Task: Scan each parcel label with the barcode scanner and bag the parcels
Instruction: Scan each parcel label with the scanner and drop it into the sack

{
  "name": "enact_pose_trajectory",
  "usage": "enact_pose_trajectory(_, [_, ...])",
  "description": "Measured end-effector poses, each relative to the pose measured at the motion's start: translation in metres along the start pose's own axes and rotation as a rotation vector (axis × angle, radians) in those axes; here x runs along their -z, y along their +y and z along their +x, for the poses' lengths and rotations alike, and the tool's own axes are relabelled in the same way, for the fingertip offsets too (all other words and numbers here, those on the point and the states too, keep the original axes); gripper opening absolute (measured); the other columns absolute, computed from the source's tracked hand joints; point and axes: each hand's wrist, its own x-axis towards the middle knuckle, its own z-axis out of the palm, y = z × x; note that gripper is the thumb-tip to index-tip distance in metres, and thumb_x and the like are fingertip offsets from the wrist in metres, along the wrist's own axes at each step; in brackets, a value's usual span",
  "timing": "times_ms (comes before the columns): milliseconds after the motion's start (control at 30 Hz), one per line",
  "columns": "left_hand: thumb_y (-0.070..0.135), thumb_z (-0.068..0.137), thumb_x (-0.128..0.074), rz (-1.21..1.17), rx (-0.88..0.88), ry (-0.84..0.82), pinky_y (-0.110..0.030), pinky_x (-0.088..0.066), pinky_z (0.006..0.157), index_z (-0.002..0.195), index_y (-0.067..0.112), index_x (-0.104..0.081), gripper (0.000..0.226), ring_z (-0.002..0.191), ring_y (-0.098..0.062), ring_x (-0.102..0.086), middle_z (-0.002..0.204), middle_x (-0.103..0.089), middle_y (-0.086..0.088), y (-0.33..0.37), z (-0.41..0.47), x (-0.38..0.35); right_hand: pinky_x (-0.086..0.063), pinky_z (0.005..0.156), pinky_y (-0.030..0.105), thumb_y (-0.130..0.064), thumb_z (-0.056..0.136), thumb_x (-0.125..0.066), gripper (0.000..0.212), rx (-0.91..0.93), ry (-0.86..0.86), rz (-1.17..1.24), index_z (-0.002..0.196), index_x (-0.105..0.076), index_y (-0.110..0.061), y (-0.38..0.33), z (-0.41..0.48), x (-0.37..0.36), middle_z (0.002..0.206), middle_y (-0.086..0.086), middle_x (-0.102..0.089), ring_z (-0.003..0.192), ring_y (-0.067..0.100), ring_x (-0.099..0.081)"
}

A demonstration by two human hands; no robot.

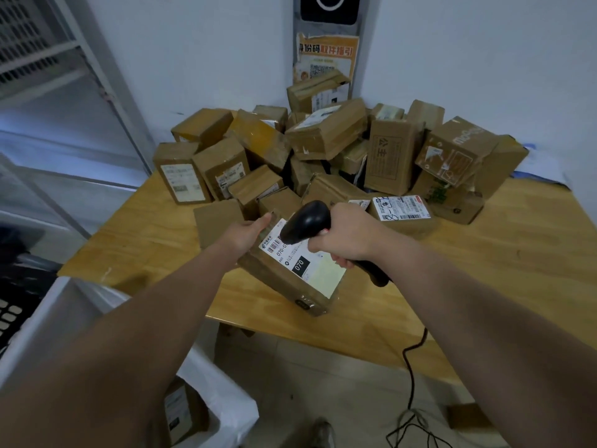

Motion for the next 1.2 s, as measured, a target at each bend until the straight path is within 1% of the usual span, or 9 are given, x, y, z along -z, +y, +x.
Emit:
enact_pose_trajectory(100, [0.065,0.089,-0.048,-0.001,-0.023,0.013,-0.04,-0.042,0.102,0.132,0.017,-0.056,0.065,0.114,-0.03,-0.056,0.124,-0.062,-0.008,-0.013,-0.003,0.016,-0.051,0.05,0.027,-0.02,0.08,-0.07,0.022,0.015,-0.017,0.13,0.066,-0.056,-0.009,0.0,-0.004,-0.014,0.06,0.011,-0.061,0.048,0.017,-0.06])
enact_pose_trajectory(200, [0.063,0.091,-0.045,-0.006,-0.115,-0.025,-0.034,-0.042,0.094,0.138,0.021,-0.051,0.063,0.119,-0.026,-0.053,0.131,-0.058,-0.005,-0.035,-0.014,0.038,-0.05,0.051,0.026,-0.018,0.082,-0.072,0.021,0.012,-0.032,0.307,0.072,-0.064,-0.002,0.001,-0.011,-0.048,0.06,0.009,-0.061,0.05,0.015,-0.059])
enact_pose_trajectory(367, [0.048,0.089,-0.061,-0.097,-0.166,0.054,-0.014,-0.046,0.056,0.127,0.018,-0.059,0.049,0.077,-0.003,-0.06,0.103,-0.066,0.002,-0.115,-0.048,0.106,-0.046,0.051,0.027,-0.004,0.082,-0.073,0.014,0.0,0.033,0.597,0.07,-0.066,-0.001,-0.006,-0.014,-0.153,0.052,0.006,-0.055,0.046,0.017,-0.052])
enact_pose_trajectory(533, [0.058,0.073,-0.074,0.128,-0.168,0.274,-0.027,-0.05,0.081,0.13,0.022,-0.057,0.069,0.096,-0.009,-0.059,0.109,-0.061,0.003,-0.207,-0.099,0.167,-0.044,0.051,0.03,0.001,0.083,-0.07,0.011,-0.079,0.047,0.768,0.075,-0.063,0.004,-0.018,-0.022,-0.265,0.053,0.009,-0.053,0.046,0.021,-0.05])
enact_pose_trajectory(633, [0.072,0.066,-0.065,0.587,-0.128,0.326,-0.047,-0.039,0.103,0.139,0.03,-0.044,0.087,0.121,-0.027,-0.043,0.126,-0.046,-0.005,-0.242,-0.11,0.177,-0.044,0.054,0.033,-0.003,0.084,-0.071,0.017,-0.135,0.016,0.719,0.072,-0.063,0.007,-0.018,-0.028,-0.313,0.05,0.007,-0.052,0.045,0.019,-0.051])
enact_pose_trajectory(733, [0.068,0.073,-0.064,0.884,0.003,0.223,-0.048,-0.028,0.107,0.144,0.024,-0.031,0.09,0.128,-0.031,-0.032,0.137,-0.035,-0.008,-0.287,-0.09,0.158,-0.045,0.057,0.033,-0.008,0.084,-0.071,0.023,-0.164,-0.036,0.649,0.063,-0.062,-0.01,-0.011,-0.026,-0.351,0.046,-0.003,-0.052,0.048,0.016,-0.054])
enact_pose_trajectory(1000, [0.051,0.084,-0.062,1.168,0.135,-0.022,-0.041,-0.035,0.101,0.138,0.012,-0.03,0.074,0.125,-0.031,-0.037,0.135,-0.035,-0.013,-0.466,-0.005,0.116,-0.032,0.046,0.01,-0.01,0.08,-0.075,0.035,-0.137,-0.105,0.388,0.06,-0.05,-0.025,0.031,0.002,-0.448,0.039,-0.017,-0.05,0.044,-0.003,-0.05])
enact_pose_trajectory(1100, [0.043,0.086,-0.062,1.229,0.187,-0.041,-0.041,-0.036,0.103,0.141,0.013,-0.03,0.07,0.128,-0.029,-0.036,0.137,-0.036,-0.011,-0.511,0.011,0.106,-0.033,0.05,0.019,-0.015,0.08,-0.074,0.037,-0.136,-0.143,0.277,0.062,-0.044,-0.03,0.046,0.006,-0.475,0.045,-0.01,-0.046,0.047,0.002,-0.045])
enact_pose_trajectory(1200, [0.059,0.08,-0.064,1.213,0.292,-0.122,-0.042,-0.028,0.108,0.144,0.013,-0.027,0.087,0.132,-0.03,-0.033,0.143,-0.034,-0.011,-0.534,0.019,0.098,-0.038,0.053,0.026,-0.02,0.08,-0.072,0.029,-0.117,-0.178,0.145,0.068,-0.046,-0.028,0.054,0.008,-0.49,0.056,-0.008,-0.049,0.055,0.01,-0.05])
